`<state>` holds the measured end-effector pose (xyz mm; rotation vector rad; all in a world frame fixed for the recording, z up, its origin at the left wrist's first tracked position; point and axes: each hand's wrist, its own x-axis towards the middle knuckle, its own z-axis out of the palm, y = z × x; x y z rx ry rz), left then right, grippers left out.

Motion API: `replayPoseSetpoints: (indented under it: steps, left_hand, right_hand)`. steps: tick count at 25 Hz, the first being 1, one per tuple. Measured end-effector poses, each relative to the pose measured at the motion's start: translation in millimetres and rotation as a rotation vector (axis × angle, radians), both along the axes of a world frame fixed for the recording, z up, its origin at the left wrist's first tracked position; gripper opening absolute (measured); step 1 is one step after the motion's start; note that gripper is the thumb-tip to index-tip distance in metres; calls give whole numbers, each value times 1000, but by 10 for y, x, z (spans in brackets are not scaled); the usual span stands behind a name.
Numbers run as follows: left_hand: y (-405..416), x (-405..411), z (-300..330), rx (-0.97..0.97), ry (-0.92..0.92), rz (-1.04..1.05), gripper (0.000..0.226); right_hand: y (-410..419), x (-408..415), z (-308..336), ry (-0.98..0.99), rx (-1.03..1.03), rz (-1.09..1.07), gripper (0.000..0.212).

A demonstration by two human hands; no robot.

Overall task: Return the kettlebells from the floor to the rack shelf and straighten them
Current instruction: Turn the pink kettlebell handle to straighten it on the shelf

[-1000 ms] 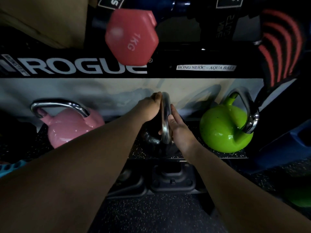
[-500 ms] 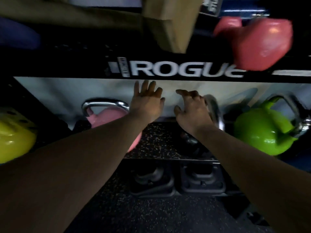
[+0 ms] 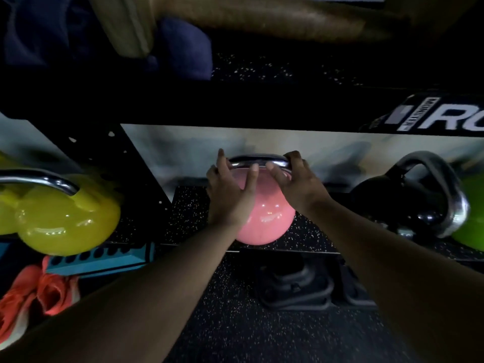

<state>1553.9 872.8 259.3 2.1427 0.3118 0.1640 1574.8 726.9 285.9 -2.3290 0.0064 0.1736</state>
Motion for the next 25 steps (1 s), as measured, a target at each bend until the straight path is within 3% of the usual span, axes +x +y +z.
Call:
replayPoseSetpoints:
  steps: [3, 5, 8, 12, 16, 22, 25]
  left_hand:
    - [-136, 186, 58, -213, 86, 117, 85]
    - [-66, 385, 119, -246, 112, 61, 81]
    - [-14, 455, 121, -306, 110, -45, 75]
    - [-134, 334, 73, -419, 41, 65, 68]
    - [-54, 359, 68, -400, 49, 2, 69]
    - [199, 448, 242, -249, 156, -317, 46]
    - [167, 499, 139, -267, 154, -332, 67]
  right_hand:
    - [195, -143, -62, -80, 30, -154, 53]
    - [345, -326, -83, -82, 46, -256, 49]
    - [336, -461, -134, -39, 111, -211, 38]
    - [252, -314, -7, 95, 532, -209, 17]
    - [279, -290, -14, 3, 581, -237, 33]
    - [536, -415, -73, 41, 716, -288, 38]
    - [509, -416, -108, 35, 755, -333, 39]
